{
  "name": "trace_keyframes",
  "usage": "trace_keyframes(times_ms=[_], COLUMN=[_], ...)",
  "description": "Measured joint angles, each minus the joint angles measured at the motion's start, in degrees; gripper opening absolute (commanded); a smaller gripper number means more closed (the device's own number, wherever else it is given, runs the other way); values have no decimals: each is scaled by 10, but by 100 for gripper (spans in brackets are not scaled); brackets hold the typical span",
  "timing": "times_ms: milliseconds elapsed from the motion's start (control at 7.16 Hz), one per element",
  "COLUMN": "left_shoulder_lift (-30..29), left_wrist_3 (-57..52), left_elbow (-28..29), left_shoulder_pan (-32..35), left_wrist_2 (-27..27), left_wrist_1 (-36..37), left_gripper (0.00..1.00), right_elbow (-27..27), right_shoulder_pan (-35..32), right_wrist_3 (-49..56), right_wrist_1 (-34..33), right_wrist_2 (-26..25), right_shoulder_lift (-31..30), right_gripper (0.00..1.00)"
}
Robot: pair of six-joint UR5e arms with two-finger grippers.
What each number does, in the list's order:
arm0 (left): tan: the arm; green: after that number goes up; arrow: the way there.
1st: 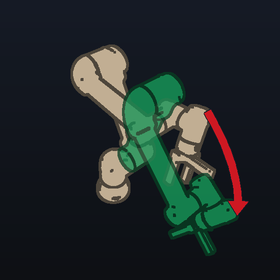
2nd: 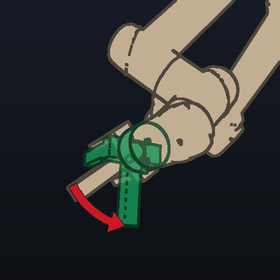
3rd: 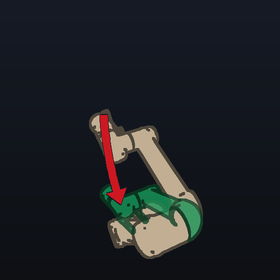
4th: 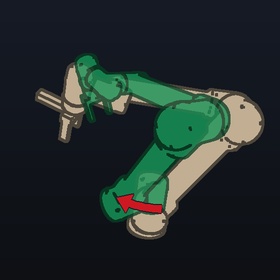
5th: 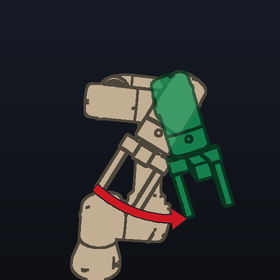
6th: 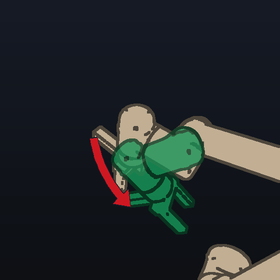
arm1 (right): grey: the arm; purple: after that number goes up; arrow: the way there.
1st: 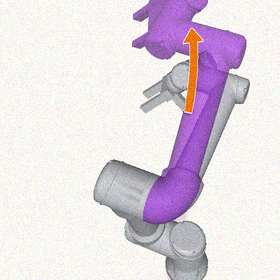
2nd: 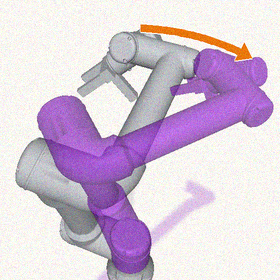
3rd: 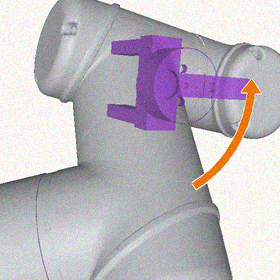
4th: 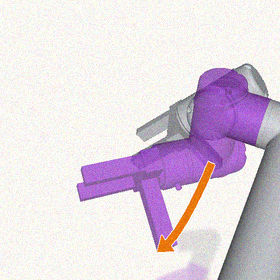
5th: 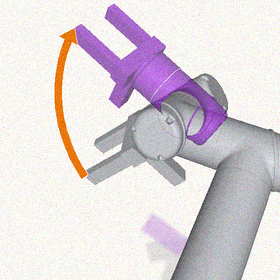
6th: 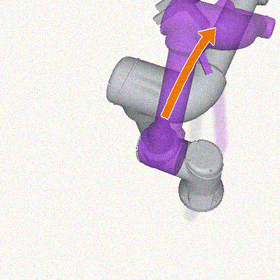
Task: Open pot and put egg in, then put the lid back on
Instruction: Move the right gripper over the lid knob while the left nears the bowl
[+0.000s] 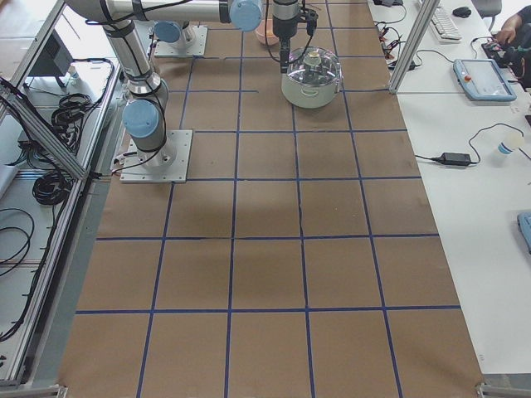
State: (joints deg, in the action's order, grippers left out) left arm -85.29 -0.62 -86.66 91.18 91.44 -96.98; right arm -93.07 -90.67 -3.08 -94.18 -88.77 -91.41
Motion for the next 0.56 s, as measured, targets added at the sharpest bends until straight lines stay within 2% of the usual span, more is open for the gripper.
trace_keyframes(times_ms=[559], left_shoulder_lift=[-3], left_wrist_3=[-10], left_elbow=[-6], left_shoulder_pan=[-6], left_wrist_2=[7], left_wrist_1=[-1], left_gripper=[100], right_elbow=[-3], right_shoulder_pan=[-3], right_wrist_3=[-1], right_wrist_1=[-1], right_wrist_2=[0], right_shoulder_lift=[1], right_gripper=[100])
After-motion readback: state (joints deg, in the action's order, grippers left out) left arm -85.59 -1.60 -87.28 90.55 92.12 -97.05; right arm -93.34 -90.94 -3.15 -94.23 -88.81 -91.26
